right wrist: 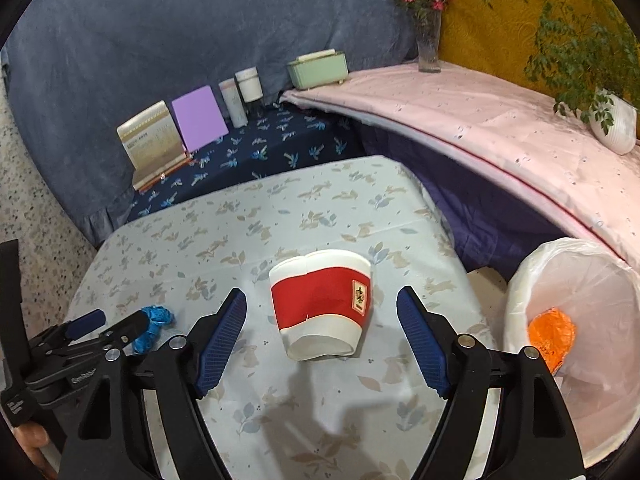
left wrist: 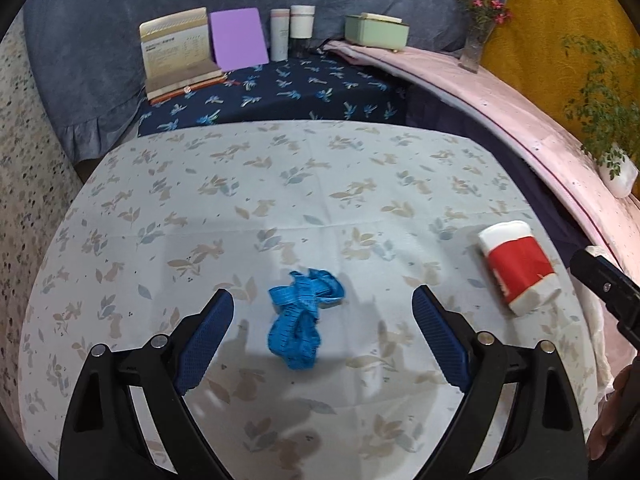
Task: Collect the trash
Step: 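Move both tools back over the blue tape measure and paper cup, then grasp the blue tape measure with the left gripper while the right gripper grasps the red-and-white cup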
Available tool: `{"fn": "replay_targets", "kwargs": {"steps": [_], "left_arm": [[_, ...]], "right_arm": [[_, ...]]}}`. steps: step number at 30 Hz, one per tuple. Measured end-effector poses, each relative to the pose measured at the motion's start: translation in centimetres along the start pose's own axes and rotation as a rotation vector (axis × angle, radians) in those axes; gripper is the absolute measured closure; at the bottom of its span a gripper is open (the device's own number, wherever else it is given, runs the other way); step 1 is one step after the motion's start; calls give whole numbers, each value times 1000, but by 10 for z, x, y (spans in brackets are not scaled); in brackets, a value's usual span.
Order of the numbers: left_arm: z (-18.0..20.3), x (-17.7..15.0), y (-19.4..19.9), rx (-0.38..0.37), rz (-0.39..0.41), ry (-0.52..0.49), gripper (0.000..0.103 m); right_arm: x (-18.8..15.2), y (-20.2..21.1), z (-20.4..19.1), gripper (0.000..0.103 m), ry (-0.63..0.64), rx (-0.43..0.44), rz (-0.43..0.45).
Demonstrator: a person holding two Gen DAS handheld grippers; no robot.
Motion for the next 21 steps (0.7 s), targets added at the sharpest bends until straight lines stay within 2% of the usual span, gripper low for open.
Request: {"fn": "replay_targets", "kwargs": {"steps": [7, 10, 16, 21], "left_arm": [[-17, 1, -24, -7, -55, 38, 16], [-21, 2, -31, -30, -74, 52, 19], [-23, 2, -42, -67, -113, 55, 43], [-20, 1, -44, -90, -126, 41, 73]], "right_arm": [[0, -42, -6, 29, 5, -18, -65], [0, -54, -7, 29, 4, -18, -85], [1, -70, -12, 27, 12, -18, -105], [2, -75, -15, 26, 19, -19, -99]]}}
Point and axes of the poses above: each gripper's, at about its wrist camera, not at the fingertips, and y roughly against the way its jaws point, z to its right, x to its top, the point moved 1 cm from there along -y, roughly the way its jaws point, and after that the axes turned 6 degrees about -z, right-handed, at the moved point
